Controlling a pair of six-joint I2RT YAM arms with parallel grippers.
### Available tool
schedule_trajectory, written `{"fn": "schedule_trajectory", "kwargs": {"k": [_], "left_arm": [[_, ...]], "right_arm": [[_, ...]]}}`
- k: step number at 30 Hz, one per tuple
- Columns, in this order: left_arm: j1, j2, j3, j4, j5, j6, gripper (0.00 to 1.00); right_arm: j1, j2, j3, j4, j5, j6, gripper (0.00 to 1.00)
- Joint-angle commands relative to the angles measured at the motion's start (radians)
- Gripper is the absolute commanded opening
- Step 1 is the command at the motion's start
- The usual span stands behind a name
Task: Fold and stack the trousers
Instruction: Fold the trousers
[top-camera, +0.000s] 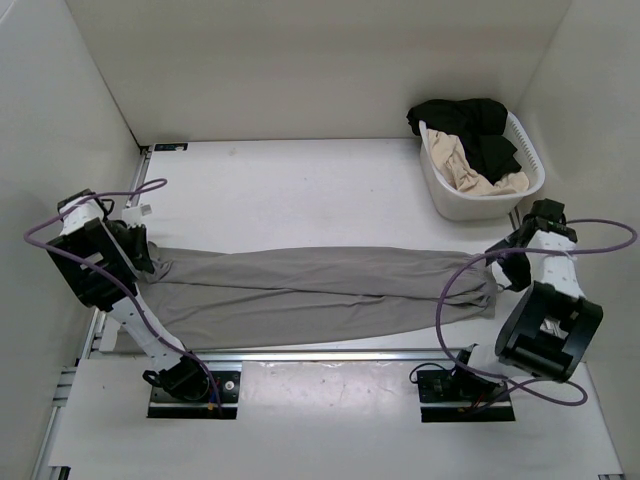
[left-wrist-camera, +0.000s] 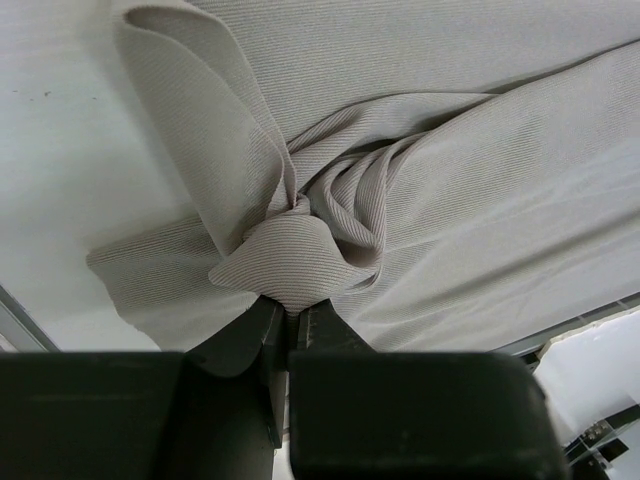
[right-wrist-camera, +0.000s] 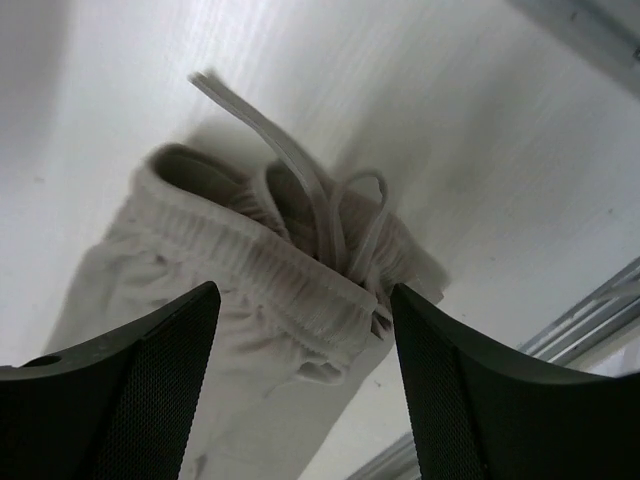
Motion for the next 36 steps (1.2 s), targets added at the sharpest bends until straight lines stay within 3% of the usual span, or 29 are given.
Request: {"fn": "schedule_trajectory", "kwargs": {"k": [1, 6, 10, 11, 14, 18, 26, 36], "left_arm": [[-0.001, -0.073, -0.003, 0.003, 0.051, 0.013, 0.14], [-0.001, -0.052, 0.031, -0.006, 0.051, 0.013, 0.14], [-0.001, -0.032, 0.054, -0.015, 0.051, 0.013, 0.14], [-0.001, -0.032, 0.063, -0.015, 0.051, 0.013, 0.14], [-0.001, -0.032, 0.085, -0.035, 0.051, 0.013, 0.14], [-0.001, -0.032, 0.132, -0.070, 0.051, 0.022, 0.14], [-0.022, -0.011, 0.422, -0.109, 0.047, 0.008, 0.14], [-0.033, -0.055, 0.281, -0.109, -0.013, 0.037, 0.14]], "right_arm": [[-0.004, 0.027, 0.002, -0.072, -0.052, 0.017, 0.74], [0.027, 0.036, -0.041, -0.069, -0.104, 0.048, 0.67], [0.027, 0.036, -0.079, -0.094, -0.072, 0.058, 0.37], [0.027, 0.036, -0.090, -0.094, -0.072, 0.068, 0.18], [0.027, 0.056, -0.090, -0.084, -0.072, 0.068, 0.00], [0.027, 0.047, -0.024, -0.084, -0.016, 0.042, 0.00], [0.007, -0.024, 0.351, -0.083, 0.097, -0.041, 0.00], [-0.097, -0.058, 0.203, 0.003, -0.003, -0.027, 0.00]]}}
